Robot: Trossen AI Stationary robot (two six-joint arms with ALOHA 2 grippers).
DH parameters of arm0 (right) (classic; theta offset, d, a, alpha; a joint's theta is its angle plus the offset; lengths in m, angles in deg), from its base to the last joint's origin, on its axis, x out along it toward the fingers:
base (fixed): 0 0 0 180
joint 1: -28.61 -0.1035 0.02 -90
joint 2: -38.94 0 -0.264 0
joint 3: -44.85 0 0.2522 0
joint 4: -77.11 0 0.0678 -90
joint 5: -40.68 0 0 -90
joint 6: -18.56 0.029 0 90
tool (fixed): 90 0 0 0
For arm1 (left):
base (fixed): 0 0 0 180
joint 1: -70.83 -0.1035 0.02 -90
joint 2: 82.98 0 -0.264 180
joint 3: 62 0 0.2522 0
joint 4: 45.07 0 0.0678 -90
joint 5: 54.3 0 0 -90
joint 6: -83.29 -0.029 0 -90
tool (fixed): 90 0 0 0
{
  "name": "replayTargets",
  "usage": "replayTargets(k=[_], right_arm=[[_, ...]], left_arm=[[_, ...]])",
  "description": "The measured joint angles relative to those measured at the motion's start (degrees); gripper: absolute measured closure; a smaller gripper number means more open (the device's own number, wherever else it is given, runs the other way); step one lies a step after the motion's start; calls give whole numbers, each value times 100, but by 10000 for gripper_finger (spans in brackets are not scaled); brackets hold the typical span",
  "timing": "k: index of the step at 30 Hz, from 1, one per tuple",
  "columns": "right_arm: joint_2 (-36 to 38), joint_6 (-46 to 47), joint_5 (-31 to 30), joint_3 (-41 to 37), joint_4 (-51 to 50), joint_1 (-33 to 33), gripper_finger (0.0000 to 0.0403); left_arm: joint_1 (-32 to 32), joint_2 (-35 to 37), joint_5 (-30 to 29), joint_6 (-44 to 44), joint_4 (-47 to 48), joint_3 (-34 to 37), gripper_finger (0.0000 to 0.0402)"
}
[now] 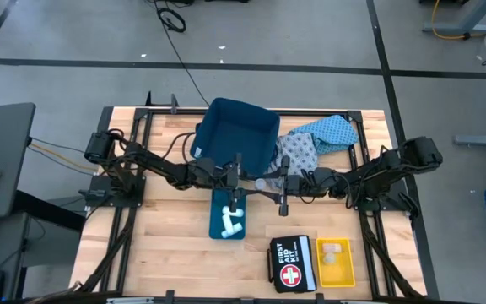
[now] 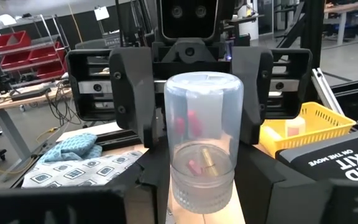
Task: Pick & place medical supplies in basket/bin
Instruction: Put the transparent bottle in the yellow bin
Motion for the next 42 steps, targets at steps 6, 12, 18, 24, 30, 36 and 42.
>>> replayTargets(k=[6, 12, 18, 24, 30, 36, 42], right_arm=[[1, -2, -64, 0, 13, -3, 245], [2, -2, -70, -2, 13, -3, 269], [2, -2, -72, -2, 13, -3, 269], [2, -39, -72, -2, 8, 0, 269], [2, -40, -72, -2, 6, 0, 269], [2, -40, -71, -2, -30, 0, 270], [2, -22, -64, -2, -61, 0, 271]], left_arm=[[0, 0, -13, 3, 3, 0, 273], [0, 2, -13, 2, 10, 0, 273], [0, 2, -7, 3, 12, 0, 274], [0, 2, -2, 0, 14, 0, 274], [0, 2, 0, 0, 14, 0, 274], [0, 2, 15, 2, 53, 0, 274], [30, 9, 206, 41, 184, -13, 255]])
